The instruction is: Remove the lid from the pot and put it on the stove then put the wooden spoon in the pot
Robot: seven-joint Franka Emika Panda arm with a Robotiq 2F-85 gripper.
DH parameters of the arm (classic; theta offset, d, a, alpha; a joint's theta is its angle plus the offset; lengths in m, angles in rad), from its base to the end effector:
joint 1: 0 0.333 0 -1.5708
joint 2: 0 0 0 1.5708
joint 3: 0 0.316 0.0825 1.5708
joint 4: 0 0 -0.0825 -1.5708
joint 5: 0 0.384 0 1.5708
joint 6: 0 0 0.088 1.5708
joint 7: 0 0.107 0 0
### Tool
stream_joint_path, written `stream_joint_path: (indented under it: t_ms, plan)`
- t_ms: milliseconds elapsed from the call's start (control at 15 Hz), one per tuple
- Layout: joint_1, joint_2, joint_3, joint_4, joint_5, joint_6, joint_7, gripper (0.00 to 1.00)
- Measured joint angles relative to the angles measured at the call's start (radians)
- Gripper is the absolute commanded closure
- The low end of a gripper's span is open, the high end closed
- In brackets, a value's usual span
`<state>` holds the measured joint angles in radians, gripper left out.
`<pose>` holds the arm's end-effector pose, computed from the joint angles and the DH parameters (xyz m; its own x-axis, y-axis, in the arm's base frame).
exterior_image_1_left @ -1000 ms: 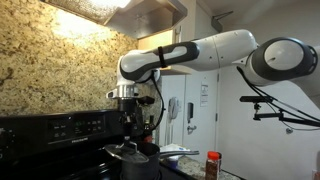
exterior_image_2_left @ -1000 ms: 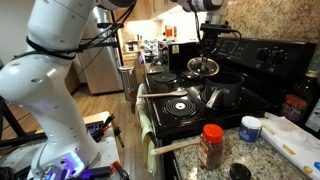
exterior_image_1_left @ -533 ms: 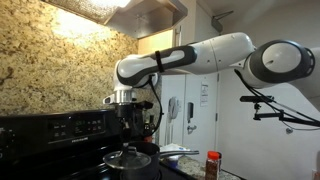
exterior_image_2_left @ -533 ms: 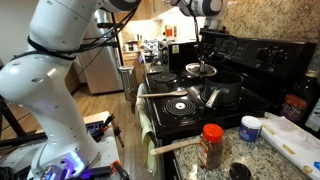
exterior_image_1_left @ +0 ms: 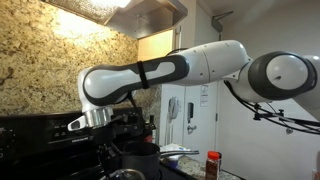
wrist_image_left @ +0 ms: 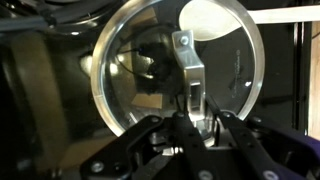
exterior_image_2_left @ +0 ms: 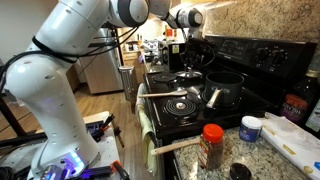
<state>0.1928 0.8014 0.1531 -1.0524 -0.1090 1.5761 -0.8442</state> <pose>0.7027 0.2039 0.3421 0.3637 0.9152 -0.1736 0.8962 -0.3946 -0.2027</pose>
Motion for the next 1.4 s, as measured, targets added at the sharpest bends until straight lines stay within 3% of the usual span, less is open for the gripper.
stream_joint_path:
  t_ms: [333, 667, 733, 867, 1267, 1400]
  plan:
    - [0.085, 0.137, -0.001, 0.133, -0.086, -0.044, -0.087, 0.95]
    - [0.079, 0.23, -0.004, 0.207, -0.093, -0.042, -0.15, 0.95]
    - [0.073, 0.23, -0.004, 0.209, -0.092, -0.038, -0.15, 0.54]
    - [0.058, 0.23, -0.003, 0.209, -0.083, -0.025, -0.15, 0.48]
    - [0.04, 0.2, -0.003, 0.209, -0.074, -0.028, -0.138, 0.1]
    - [0.04, 0.173, -0.003, 0.203, -0.074, -0.03, -0.119, 0.01]
